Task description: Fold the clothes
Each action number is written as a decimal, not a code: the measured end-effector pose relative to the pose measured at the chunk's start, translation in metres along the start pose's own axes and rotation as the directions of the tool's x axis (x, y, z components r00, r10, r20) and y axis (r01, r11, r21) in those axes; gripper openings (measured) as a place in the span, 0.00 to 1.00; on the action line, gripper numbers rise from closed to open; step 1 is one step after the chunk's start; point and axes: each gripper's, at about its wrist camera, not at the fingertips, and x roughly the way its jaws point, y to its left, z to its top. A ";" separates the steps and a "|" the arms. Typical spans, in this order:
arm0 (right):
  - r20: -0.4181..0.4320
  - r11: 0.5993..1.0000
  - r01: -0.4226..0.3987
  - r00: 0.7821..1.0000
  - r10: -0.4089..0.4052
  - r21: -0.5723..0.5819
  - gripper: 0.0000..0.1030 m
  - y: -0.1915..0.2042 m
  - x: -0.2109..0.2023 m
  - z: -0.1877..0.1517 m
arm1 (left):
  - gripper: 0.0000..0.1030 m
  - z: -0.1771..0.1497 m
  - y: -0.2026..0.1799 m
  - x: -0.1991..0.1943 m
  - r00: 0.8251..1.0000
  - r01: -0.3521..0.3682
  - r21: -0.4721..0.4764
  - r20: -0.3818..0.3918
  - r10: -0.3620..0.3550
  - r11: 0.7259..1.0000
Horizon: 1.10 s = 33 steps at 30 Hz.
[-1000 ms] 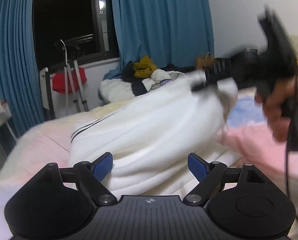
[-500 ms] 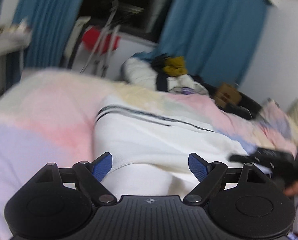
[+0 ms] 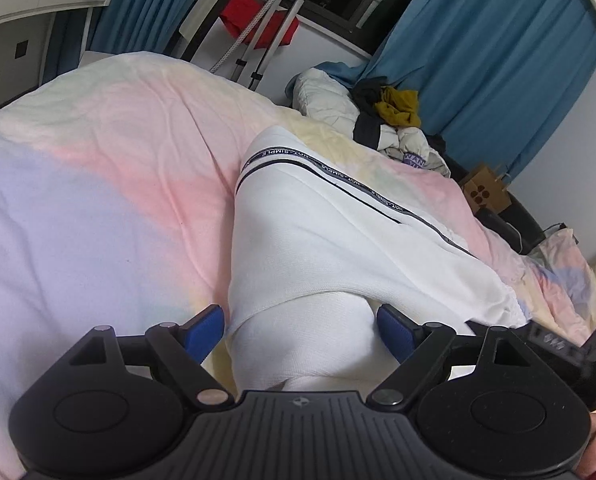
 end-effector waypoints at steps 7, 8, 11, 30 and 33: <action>0.118 0.991 -0.125 0.985 0.129 -0.041 0.86 0.030 -0.025 0.010 | 0.83 -0.003 0.014 0.005 1.000 0.000 -0.070 -0.012 -0.001 0.998; 0.116 0.994 -0.104 0.987 0.108 -0.037 0.86 0.028 -0.022 0.009 | 0.83 -0.003 0.014 0.008 1.000 0.005 -0.071 -0.019 -0.006 0.997; 0.110 0.999 -0.042 0.993 0.045 -0.027 0.81 0.023 -0.011 0.006 | 0.84 -0.005 0.015 0.015 0.999 0.019 -0.067 -0.037 -0.022 0.998; 0.380 0.974 -0.097 0.909 0.171 -0.205 0.35 0.089 -0.100 0.037 | 0.37 0.022 -0.080 -0.050 0.972 0.113 0.020 0.206 -0.114 0.993; 0.471 0.973 -0.113 0.859 0.199 -0.204 0.35 0.082 -0.131 0.054 | 0.37 0.041 -0.120 -0.047 0.960 0.164 0.060 0.218 -0.173 0.985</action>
